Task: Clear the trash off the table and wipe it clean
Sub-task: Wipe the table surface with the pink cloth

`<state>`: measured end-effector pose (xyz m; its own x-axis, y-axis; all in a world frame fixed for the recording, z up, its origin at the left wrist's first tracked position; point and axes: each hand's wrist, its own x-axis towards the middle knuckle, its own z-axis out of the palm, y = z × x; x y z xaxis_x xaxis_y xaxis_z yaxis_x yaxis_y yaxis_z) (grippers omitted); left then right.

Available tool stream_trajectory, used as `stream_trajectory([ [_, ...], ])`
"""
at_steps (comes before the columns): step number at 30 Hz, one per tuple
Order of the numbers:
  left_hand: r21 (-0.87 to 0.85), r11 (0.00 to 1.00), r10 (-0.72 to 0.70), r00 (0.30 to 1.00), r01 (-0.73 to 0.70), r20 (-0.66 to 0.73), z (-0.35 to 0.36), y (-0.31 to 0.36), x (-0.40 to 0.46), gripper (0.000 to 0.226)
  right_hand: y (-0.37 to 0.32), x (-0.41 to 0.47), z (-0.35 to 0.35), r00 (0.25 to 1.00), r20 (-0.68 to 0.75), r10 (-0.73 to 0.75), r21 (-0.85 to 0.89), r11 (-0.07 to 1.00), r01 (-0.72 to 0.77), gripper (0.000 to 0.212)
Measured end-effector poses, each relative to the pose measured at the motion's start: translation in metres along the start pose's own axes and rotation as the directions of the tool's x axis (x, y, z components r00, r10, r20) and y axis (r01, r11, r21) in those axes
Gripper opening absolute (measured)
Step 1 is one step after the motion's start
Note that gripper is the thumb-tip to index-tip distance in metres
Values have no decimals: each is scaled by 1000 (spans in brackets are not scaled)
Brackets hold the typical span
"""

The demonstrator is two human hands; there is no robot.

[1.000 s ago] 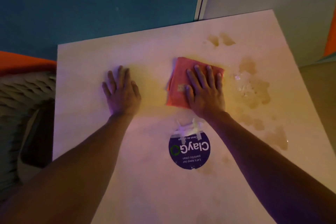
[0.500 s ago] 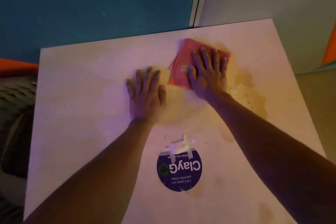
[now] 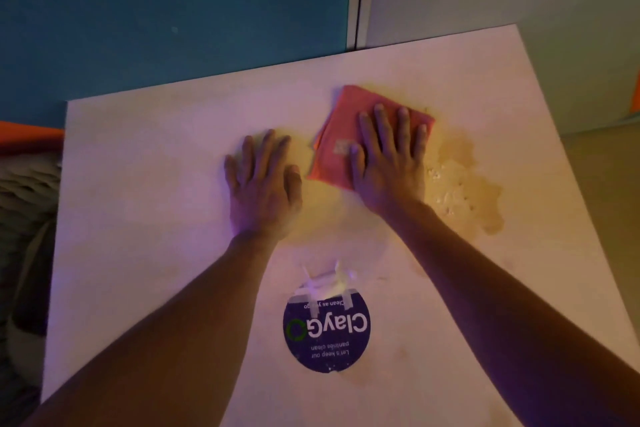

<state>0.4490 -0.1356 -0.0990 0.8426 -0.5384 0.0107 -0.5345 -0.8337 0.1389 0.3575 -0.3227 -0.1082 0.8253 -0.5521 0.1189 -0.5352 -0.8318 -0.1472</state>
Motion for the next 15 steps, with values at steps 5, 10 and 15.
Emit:
stream_trajectory([
  [5, -3, 1000, 4, 1000, -4, -11, 1, 0, -1, 55, 14, 18, -4, 998, 53, -26, -5, 1000, 27, 58],
  [10, 1, 1000, 25, 999, -25, -27, 0, -2, -1, 55, 44, 70, -3, 994, 100, 46, 4, 999, -46, 61],
  [15, -6, 1000, 24, 999, -25, -29, -1, -1, -1, 55, 52, 72, -4, 989, 90, 114, 15, 993, -116, 61],
])
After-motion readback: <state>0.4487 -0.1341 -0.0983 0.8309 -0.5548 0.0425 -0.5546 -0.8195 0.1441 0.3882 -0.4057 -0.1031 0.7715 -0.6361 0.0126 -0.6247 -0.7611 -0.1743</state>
